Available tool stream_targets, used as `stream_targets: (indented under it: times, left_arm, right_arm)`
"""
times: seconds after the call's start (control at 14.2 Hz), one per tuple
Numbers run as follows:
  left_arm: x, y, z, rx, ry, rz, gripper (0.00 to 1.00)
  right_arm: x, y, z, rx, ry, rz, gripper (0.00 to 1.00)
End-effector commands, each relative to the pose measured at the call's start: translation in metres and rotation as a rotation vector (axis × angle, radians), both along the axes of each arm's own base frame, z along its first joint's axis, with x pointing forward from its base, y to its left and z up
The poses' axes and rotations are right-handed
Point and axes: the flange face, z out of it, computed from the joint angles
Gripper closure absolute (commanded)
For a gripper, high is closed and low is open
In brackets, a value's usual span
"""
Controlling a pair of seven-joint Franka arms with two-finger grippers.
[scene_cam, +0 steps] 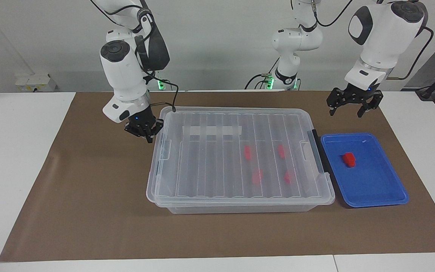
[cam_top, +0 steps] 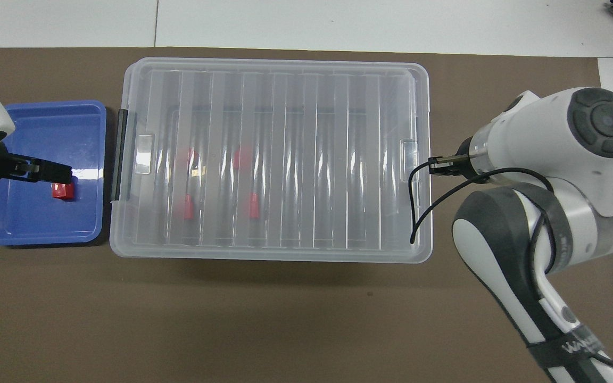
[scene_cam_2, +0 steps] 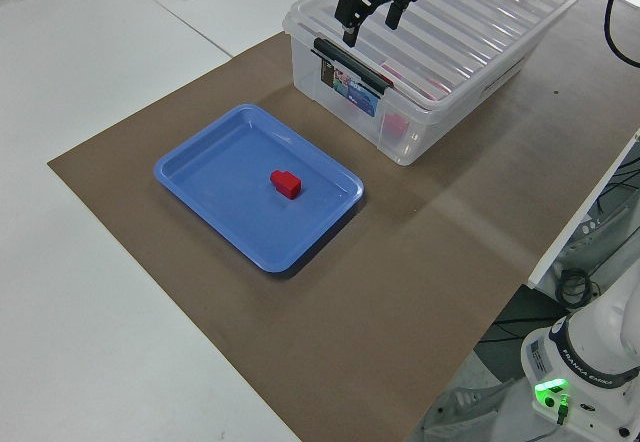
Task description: Place red block in blue tray from box
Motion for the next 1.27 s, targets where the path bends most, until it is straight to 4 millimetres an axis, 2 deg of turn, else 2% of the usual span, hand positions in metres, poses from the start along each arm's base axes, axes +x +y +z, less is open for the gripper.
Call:
stream_targets:
  times: [0.0, 0.07, 0.14, 0.21, 0.28, 0.42, 0.64, 1.06, 1.13, 1.2]
  left_arm:
    - [-0.002, 0.004, 0.006, -0.033, -0.015, 0.012, 0.00]
    - [-0.002, 0.000, 0.006, -0.034, -0.020, 0.007, 0.00]
    - [-0.002, 0.001, 0.005, -0.034, -0.020, 0.009, 0.00]
    - [-0.002, 0.000, 0.006, -0.034, -0.021, 0.007, 0.00]
    - [-0.002, 0.001, 0.006, -0.034, -0.020, 0.009, 0.00]
    - [-0.002, 0.002, 0.006, -0.034, -0.020, 0.012, 0.00]
    - [-0.002, 0.004, 0.005, -0.033, -0.019, 0.015, 0.00]
    - [-0.002, -0.001, 0.009, -0.034, -0.028, 0.009, 0.00]
    - [-0.003, -0.002, 0.012, -0.034, -0.031, 0.009, 0.00]
    - [-0.005, -0.003, 0.023, -0.035, -0.047, 0.008, 0.00]
  right_arm:
    - [-0.012, -0.042, 0.026, 0.014, 0.016, -0.096, 0.85]
    - [-0.013, -0.056, 0.030, 0.014, 0.014, -0.121, 0.78]
    - [-0.013, -0.069, 0.036, 0.015, 0.002, -0.146, 0.54]
    - [-0.013, -0.081, 0.041, 0.014, -0.006, -0.154, 0.15]
    - [-0.015, -0.092, 0.046, 0.015, -0.010, -0.178, 0.00]
    - [-0.017, -0.096, 0.056, 0.014, -0.006, -0.187, 0.00]
    - [-0.015, -0.096, 0.087, 0.001, 0.013, -0.182, 0.00]
    - [-0.014, -0.097, 0.128, -0.015, 0.048, -0.178, 0.00]
    - [-0.011, -0.096, 0.130, -0.021, 0.057, -0.175, 0.00]
    - [-0.010, -0.095, 0.125, -0.024, 0.070, -0.172, 0.00]
